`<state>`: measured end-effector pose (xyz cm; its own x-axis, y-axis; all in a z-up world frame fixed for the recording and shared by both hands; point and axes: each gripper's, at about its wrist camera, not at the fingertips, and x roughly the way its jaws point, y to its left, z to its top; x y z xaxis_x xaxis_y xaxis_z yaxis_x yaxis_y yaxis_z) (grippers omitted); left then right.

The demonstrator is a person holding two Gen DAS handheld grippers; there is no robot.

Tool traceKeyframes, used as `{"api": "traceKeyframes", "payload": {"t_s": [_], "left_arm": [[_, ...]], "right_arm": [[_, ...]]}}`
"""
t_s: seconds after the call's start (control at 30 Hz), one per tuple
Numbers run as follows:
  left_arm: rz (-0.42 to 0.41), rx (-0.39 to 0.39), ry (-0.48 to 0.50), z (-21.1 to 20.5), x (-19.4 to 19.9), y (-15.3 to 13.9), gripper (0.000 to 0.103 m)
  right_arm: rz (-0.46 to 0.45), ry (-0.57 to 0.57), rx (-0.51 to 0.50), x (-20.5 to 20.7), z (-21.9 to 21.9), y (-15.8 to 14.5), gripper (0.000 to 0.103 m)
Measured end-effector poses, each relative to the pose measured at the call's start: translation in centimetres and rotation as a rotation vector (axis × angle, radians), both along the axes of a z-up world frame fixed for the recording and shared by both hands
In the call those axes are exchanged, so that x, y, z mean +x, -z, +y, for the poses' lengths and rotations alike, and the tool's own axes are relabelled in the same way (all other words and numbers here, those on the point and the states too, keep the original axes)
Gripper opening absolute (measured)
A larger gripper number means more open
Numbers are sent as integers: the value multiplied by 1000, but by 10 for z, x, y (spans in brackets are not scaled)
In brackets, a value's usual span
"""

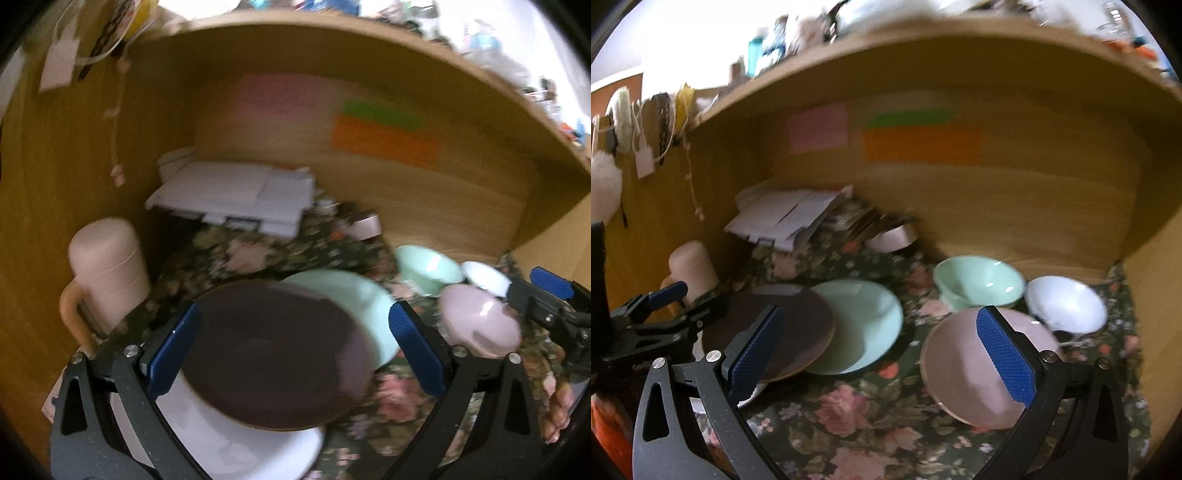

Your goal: Organize plates and bowls

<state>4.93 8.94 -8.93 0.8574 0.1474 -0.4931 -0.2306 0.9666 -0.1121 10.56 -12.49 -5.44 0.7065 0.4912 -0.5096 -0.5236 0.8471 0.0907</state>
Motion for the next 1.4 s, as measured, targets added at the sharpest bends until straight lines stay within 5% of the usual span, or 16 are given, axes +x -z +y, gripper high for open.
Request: {"api": "traceKeyframes", "payload": {"t_s": [0.23, 0.43, 1.07, 1.4], "left_arm": [[84, -43, -81, 43, 6, 24, 100], [165, -54, -93, 60, 16, 41, 86], [298, -137, -48, 88, 27, 72, 54], [305, -162, -24, 89, 28, 73, 40]], "right_arm": [[21, -55, -78, 12, 36, 17, 103], [66, -106, -144, 25, 68, 34, 102], [342, -197, -225, 80, 116, 97, 41], [385, -229, -212, 85, 126, 104, 38]]}}
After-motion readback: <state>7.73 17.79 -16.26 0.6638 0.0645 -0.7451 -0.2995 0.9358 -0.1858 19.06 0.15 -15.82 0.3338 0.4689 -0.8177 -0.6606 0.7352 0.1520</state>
